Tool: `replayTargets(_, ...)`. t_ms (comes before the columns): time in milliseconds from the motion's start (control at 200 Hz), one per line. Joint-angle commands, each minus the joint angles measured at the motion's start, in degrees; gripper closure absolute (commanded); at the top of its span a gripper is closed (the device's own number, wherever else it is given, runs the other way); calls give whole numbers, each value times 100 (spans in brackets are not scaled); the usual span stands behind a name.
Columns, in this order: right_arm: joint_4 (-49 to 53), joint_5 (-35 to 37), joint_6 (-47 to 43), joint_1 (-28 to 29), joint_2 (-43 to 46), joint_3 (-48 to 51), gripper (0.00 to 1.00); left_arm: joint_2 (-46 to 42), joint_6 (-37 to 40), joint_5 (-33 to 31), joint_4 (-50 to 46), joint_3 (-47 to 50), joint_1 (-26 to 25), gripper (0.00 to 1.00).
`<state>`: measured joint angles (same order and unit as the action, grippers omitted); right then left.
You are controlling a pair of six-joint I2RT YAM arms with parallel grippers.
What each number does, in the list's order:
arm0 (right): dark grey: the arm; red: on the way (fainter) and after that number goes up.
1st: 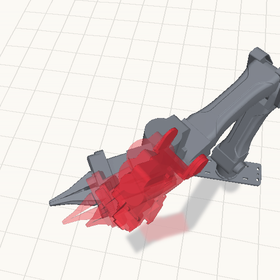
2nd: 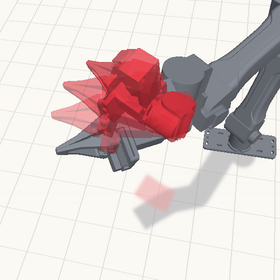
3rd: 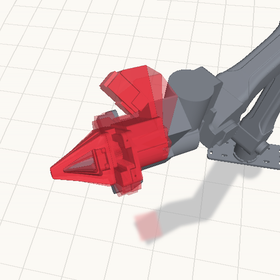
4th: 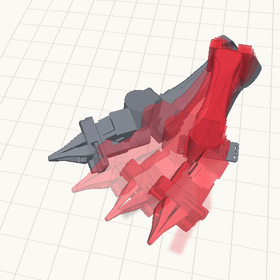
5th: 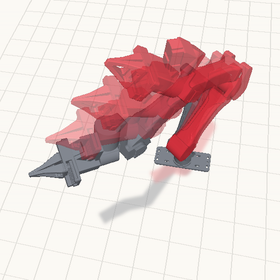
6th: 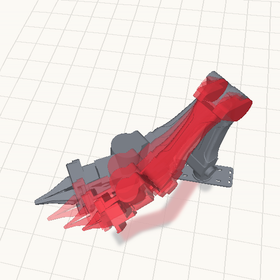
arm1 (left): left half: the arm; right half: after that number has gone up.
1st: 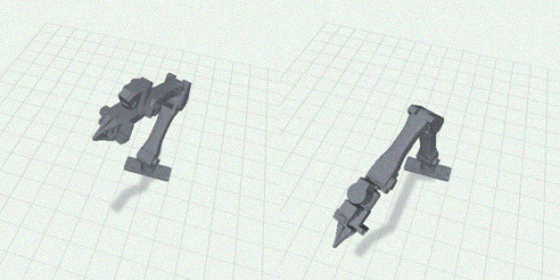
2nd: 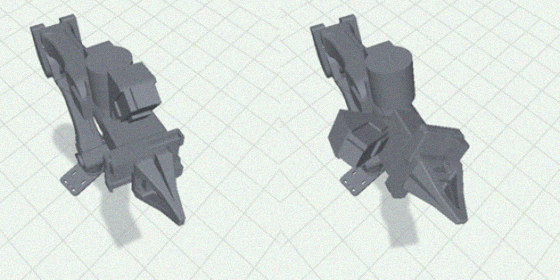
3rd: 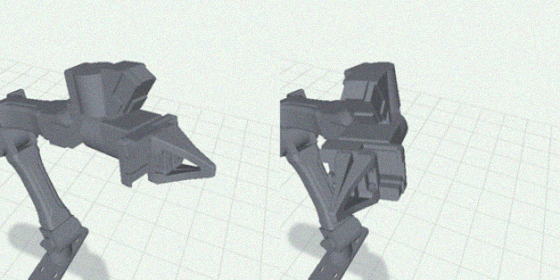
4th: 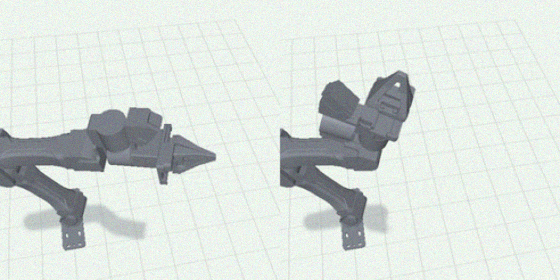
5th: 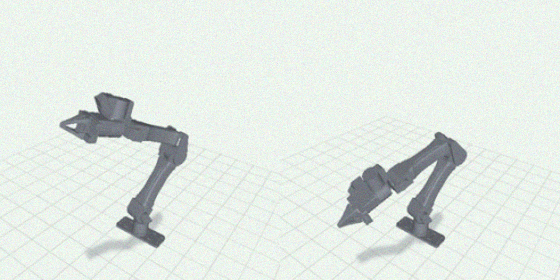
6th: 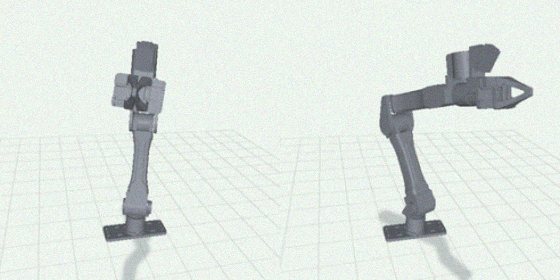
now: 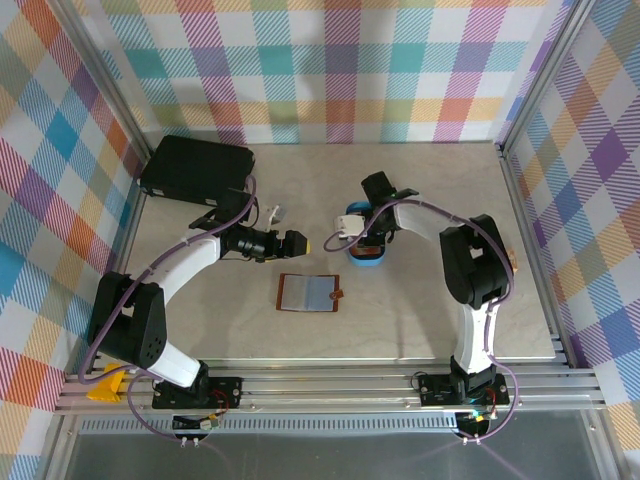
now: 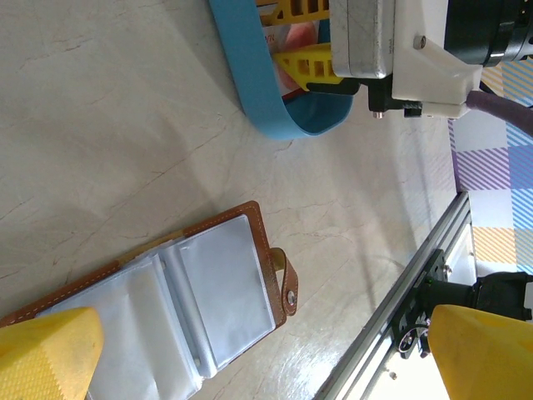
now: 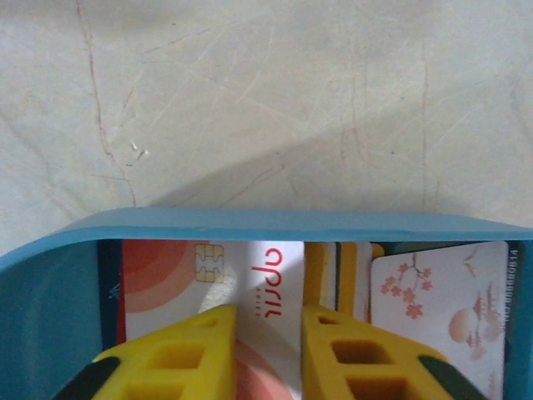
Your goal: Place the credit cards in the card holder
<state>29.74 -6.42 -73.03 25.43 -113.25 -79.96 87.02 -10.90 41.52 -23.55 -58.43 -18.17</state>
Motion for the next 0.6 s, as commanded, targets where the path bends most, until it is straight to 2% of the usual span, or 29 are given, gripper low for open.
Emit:
replayTargets(0,-244,227,-211,-38,49,272,81,-121,-18,137,133,51,60,0)
replayTargets(170,-293,211,-195,-27,260,401,86,-123,-17,120,123,51,60,0)
replayTargets(595,105,-73,138,127,788,710,89,-150,-27,111,127,51,60,1)
